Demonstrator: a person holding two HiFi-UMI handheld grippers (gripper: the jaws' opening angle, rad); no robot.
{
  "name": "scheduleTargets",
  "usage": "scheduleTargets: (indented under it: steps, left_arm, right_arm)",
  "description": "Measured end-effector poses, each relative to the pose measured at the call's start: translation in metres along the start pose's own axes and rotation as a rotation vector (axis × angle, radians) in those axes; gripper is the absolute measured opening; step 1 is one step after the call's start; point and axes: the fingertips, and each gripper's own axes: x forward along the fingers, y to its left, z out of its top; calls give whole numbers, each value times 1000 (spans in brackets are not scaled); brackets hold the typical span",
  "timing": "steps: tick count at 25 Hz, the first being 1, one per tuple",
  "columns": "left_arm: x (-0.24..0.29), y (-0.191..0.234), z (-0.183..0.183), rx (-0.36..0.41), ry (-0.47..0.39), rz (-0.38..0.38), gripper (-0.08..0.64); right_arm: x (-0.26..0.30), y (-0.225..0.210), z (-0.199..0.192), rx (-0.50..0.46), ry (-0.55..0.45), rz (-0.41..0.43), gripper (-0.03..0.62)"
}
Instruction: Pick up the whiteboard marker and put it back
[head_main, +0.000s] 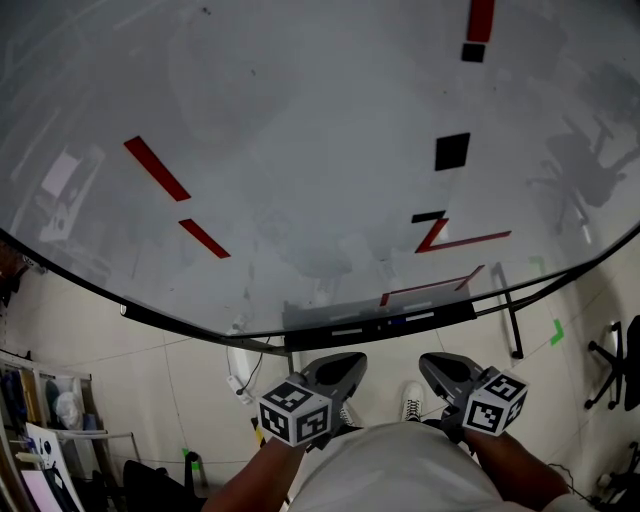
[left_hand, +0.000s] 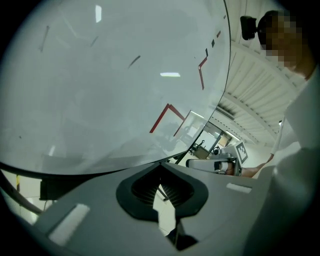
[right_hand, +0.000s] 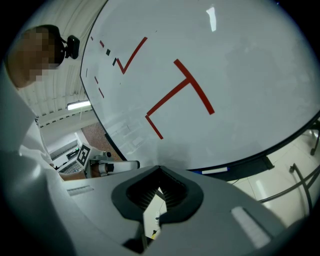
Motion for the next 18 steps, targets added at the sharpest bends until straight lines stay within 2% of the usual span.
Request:
scheduleTargets:
  steps: [5, 8, 12, 14, 18]
  left_arm:
    - [-3, -3, -6, -42, 3, -34, 17]
    - [-6, -11, -3, -99, -29, -84, 17]
    - [-13, -24, 5, -129, -74, -174, 17]
    - [-17, -30, 6, -121, -77, -210, 17]
    - [-25, -30, 1, -54, -51, -210, 17]
  right_arm:
    - [2, 1, 0, 3, -3, -4, 2]
    - [1, 0, -4, 12, -2, -10, 2]
    - [0, 3, 0, 25, -10, -27, 2]
    - [0, 7, 1, 31, -19, -36, 2]
    - [1, 17, 0, 30, -31, -61, 2]
